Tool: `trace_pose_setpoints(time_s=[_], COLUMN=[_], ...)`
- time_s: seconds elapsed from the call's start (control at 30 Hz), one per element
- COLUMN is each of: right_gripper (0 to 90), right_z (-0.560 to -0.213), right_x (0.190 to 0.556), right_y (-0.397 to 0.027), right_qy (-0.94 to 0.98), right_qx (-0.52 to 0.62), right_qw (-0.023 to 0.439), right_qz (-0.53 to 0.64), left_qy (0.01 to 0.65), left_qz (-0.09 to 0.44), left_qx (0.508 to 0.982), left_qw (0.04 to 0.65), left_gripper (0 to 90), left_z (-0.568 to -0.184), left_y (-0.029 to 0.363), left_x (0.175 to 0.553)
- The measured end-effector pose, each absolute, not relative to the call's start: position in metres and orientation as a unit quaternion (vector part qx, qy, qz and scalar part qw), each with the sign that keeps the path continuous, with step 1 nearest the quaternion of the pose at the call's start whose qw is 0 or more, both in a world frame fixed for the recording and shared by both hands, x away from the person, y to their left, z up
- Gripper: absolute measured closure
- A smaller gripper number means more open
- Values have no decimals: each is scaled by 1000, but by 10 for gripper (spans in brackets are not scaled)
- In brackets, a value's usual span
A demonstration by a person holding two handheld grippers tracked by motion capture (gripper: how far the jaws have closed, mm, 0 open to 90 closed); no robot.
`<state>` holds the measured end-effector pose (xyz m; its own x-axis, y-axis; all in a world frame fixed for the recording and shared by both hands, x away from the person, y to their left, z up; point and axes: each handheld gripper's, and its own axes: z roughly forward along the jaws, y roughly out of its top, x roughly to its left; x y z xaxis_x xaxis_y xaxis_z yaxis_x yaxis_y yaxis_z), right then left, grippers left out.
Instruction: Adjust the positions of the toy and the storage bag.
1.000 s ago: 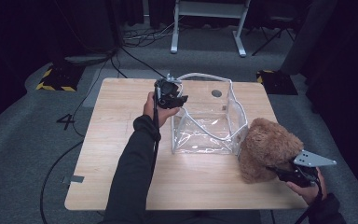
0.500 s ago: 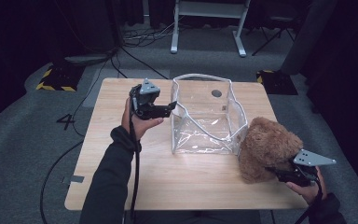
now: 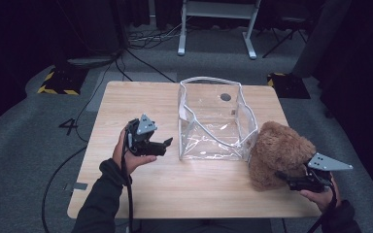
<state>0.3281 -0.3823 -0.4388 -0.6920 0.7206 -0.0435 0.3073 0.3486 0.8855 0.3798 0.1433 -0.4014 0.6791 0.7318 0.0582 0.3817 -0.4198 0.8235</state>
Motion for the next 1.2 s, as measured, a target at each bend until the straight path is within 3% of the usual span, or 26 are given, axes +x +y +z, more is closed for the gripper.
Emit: trace_pose_setpoints(time_s=[0.47, 0.77, 0.83, 1.0, 1.03, 1.2], right_gripper=[161, 161, 166, 368, 410, 525], right_z=[-434, -437, -438, -441, -441, -441], right_x=[333, 338, 338, 337, 339, 337], right_y=[-373, -363, -362, -360, -362, -364], right_qy=[790, 798, 800, 803, 803, 802], right_qx=[319, 308, 319, 324, 307, 307], right_qw=[221, 233, 217, 216, 234, 232], right_qz=[476, 462, 459, 452, 453, 457], left_qy=[323, 334, 339, 359, 361, 360], left_qz=[183, 159, 157, 138, 137, 136], left_qx=[867, 869, 866, 856, 856, 856], left_qw=[332, 329, 333, 344, 344, 345], left_gripper=[166, 163, 163, 154, 155, 156], left_z=[-485, -511, -512, -515, -515, -515], left_y=[146, 155, 159, 169, 170, 171], left_x=[344, 332, 330, 328, 328, 328])
